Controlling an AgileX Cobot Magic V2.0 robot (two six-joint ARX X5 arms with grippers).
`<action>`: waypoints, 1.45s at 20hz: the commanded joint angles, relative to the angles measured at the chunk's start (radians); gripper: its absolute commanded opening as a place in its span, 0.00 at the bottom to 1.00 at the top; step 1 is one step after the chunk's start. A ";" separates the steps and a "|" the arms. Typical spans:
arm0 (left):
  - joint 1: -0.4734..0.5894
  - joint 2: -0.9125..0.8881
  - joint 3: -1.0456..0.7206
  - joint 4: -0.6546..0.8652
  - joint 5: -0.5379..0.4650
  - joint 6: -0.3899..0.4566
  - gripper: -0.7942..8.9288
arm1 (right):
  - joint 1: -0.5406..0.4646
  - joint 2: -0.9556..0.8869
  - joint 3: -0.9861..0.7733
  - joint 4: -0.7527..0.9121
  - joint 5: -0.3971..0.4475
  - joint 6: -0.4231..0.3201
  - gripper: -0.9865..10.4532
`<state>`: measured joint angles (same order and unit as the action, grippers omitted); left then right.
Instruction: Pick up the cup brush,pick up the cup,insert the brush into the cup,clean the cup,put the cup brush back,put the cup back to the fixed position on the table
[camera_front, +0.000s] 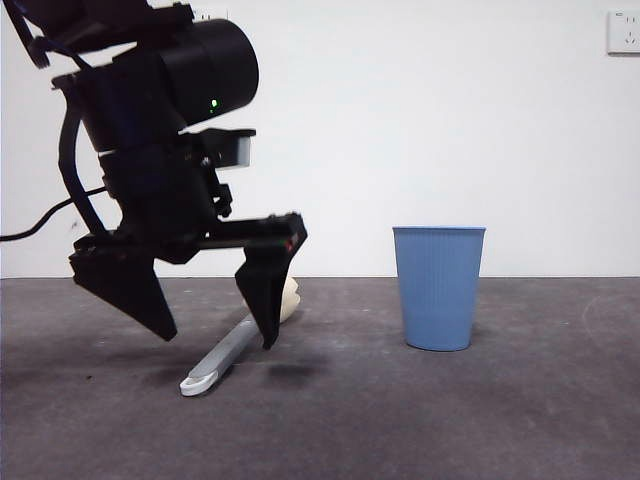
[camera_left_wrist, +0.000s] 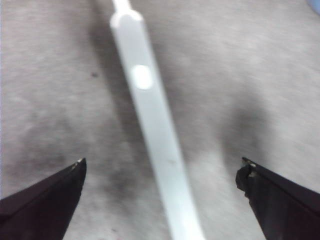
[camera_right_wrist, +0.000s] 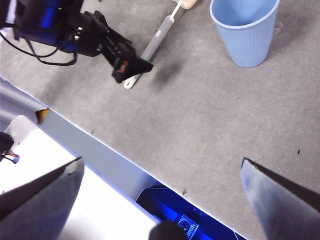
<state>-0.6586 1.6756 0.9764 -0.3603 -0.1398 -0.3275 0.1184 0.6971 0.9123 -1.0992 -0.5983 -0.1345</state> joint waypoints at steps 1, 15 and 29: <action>-0.003 0.040 0.000 0.006 -0.016 -0.038 0.63 | 0.003 0.002 0.002 0.014 0.001 0.014 0.61; -0.008 0.049 0.000 -0.023 0.067 -0.047 0.08 | 0.003 0.003 0.002 0.014 0.002 0.018 0.61; -0.007 -0.225 0.001 -0.157 0.064 0.063 0.08 | 0.006 0.110 -0.018 0.175 -0.004 0.116 0.61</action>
<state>-0.6624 1.4590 0.9817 -0.5148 -0.0772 -0.2935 0.1207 0.8040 0.9092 -0.9367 -0.6006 -0.0441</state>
